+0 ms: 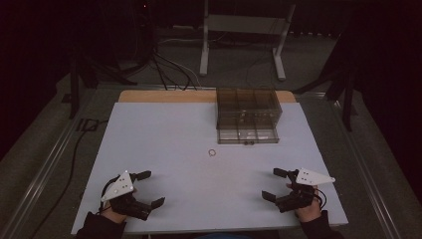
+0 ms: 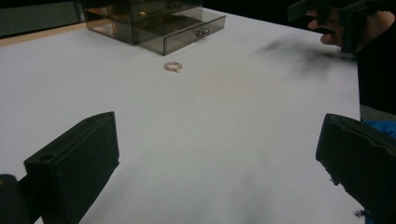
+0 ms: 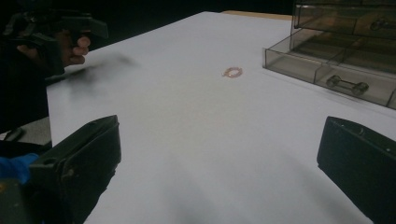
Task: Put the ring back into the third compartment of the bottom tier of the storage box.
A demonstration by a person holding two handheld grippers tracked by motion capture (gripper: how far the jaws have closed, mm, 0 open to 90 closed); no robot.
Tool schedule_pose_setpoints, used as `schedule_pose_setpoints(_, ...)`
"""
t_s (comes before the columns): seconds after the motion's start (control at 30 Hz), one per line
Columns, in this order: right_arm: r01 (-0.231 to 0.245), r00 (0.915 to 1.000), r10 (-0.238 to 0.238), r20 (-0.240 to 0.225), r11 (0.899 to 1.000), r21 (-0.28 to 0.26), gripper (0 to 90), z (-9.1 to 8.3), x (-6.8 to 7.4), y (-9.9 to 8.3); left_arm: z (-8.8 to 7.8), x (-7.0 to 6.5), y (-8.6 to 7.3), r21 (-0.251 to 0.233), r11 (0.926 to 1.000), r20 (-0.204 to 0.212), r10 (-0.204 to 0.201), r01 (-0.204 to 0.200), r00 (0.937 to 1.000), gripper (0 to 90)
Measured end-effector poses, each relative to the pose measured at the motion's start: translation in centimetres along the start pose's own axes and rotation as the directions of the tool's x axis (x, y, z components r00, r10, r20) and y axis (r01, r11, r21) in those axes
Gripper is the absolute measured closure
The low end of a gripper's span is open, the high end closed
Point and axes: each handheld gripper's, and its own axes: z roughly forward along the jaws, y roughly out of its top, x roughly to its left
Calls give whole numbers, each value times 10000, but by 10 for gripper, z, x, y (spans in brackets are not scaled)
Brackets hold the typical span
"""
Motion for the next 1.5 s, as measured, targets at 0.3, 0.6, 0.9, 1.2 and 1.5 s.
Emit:
schedule_pose_setpoints(0.3,-168,9998,165,64,9985,514,0,3,0,0,1,-1,-1,228,9997,0,-20,20,10000,4)
schedule_pose_setpoints(0.6,-324,9994,309,167,9952,919,0,8,3,1,1,-1,-2,188,9997,69,-132,130,9999,4)
schedule_pose_setpoints(0.9,-477,9975,436,562,9961,747,0,4,4,12,1,-1,-3,202,9997,103,-161,158,9998,4)
schedule_pose_setpoints(1.2,-335,9966,297,764,9982,497,0,-2,6,28,2,-1,-3,204,9996,166,-185,182,9997,4)
schedule_pose_setpoints(1.5,-196,9950,155,991,9990,408,0,-3,5,41,2,-1,-2,191,9996,144,-211,208,9997,4)
